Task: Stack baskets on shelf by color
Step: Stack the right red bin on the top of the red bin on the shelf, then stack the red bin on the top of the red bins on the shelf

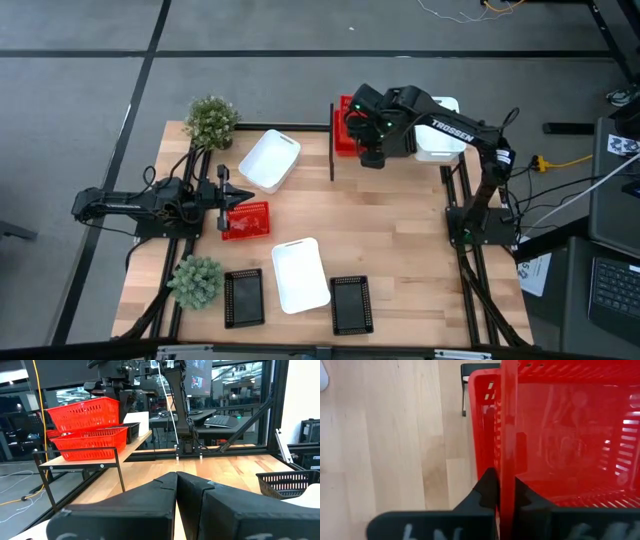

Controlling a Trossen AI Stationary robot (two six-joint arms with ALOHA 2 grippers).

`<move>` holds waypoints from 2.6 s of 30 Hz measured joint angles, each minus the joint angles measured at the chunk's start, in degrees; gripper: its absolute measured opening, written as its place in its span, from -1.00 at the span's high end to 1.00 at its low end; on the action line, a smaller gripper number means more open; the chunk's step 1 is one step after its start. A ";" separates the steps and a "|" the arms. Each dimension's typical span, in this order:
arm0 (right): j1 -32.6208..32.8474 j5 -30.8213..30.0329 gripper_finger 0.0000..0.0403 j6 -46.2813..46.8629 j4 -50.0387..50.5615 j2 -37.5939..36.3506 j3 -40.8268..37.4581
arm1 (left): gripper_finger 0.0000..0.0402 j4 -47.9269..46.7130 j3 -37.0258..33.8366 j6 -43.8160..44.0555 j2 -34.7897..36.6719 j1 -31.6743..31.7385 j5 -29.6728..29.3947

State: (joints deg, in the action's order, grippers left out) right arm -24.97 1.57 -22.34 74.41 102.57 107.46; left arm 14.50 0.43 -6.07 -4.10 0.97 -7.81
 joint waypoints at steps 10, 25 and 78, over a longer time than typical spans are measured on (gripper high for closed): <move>0.00 0.06 0.89 1.28 -0.27 0.01 0.00 | 1.00 0.00 0.00 0.05 0.00 0.01 0.00; 0.54 4.04 0.58 4.90 1.64 0.03 2.68 | 1.00 0.02 0.00 0.26 0.00 0.00 0.00; 15.68 9.14 0.60 29.60 -7.10 -39.54 -34.94 | 1.00 -58.27 69.13 28.02 -75.21 -13.43 -14.54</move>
State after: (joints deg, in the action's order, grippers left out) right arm -9.30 10.71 7.26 67.31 63.03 72.52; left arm -43.77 69.56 21.95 -79.31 -12.46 -22.35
